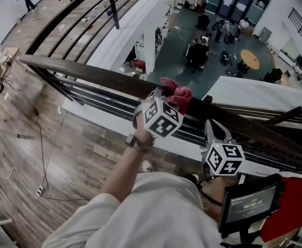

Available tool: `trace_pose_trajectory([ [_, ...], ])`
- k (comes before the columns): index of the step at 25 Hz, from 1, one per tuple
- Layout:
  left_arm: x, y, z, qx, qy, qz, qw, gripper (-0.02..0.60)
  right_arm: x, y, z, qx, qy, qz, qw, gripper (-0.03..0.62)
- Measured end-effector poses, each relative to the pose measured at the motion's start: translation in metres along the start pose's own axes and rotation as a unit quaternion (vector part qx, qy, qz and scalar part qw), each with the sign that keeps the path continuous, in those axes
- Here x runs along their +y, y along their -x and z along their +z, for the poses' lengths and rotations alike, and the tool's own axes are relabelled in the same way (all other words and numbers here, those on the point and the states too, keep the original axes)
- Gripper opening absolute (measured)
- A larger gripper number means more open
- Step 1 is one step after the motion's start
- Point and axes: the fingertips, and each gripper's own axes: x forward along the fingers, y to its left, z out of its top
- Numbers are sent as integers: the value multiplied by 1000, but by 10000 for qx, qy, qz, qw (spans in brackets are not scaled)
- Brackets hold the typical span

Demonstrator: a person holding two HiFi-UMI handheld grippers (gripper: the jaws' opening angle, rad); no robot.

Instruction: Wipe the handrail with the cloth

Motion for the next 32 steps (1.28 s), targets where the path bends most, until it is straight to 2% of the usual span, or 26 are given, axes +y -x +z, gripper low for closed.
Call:
trace_pose_trajectory([
  [13,47,23,-23,118,158,140,9997,130,36,-22,10,22,-40,153,9999,3],
  [18,58,32,-34,188,403,186,9988,129,46,-25,15,-28,15,299,9995,3],
  [23,66,33,-39,272,480,277,9981,129,49,-34,22,-2,51,458,9989,3],
  [32,85,42,-46,288,819,589,9945,129,51,-38,25,55,157,809,9966,3],
])
